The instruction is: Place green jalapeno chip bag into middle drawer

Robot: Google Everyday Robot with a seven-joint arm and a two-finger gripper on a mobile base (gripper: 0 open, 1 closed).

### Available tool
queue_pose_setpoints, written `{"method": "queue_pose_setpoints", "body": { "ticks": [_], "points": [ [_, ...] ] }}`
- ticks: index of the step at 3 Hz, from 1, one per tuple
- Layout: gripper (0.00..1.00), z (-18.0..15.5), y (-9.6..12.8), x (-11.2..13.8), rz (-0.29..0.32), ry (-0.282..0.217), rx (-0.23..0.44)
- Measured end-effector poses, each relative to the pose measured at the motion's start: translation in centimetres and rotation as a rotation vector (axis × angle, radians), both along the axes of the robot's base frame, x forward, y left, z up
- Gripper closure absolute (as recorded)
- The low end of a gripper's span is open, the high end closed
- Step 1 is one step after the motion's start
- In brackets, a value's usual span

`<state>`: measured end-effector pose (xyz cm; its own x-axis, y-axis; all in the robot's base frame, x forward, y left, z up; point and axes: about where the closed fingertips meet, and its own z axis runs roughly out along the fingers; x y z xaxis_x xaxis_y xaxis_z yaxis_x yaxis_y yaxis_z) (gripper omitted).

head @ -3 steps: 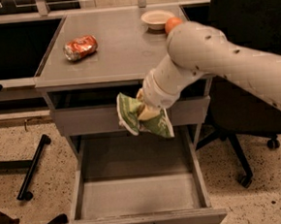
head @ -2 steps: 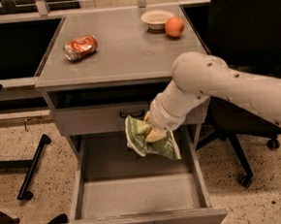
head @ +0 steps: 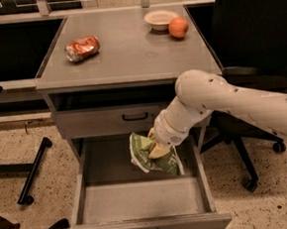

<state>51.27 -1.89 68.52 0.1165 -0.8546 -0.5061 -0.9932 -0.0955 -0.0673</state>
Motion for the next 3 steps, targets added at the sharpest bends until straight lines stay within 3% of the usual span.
{"method": "queue_pose_setpoints", "body": {
  "ticks": [1, 2, 3],
  "points": [
    [1.0, -1.9, -0.4, 0.1, -0.063, -0.012, 0.004],
    [1.0, -9.2, -1.5, 0.3, -0.216, 0.026, -0.025],
    [1.0, -14.3, -1.7, 2.0, -0.364, 0.024, 0.018]
  ]
}}
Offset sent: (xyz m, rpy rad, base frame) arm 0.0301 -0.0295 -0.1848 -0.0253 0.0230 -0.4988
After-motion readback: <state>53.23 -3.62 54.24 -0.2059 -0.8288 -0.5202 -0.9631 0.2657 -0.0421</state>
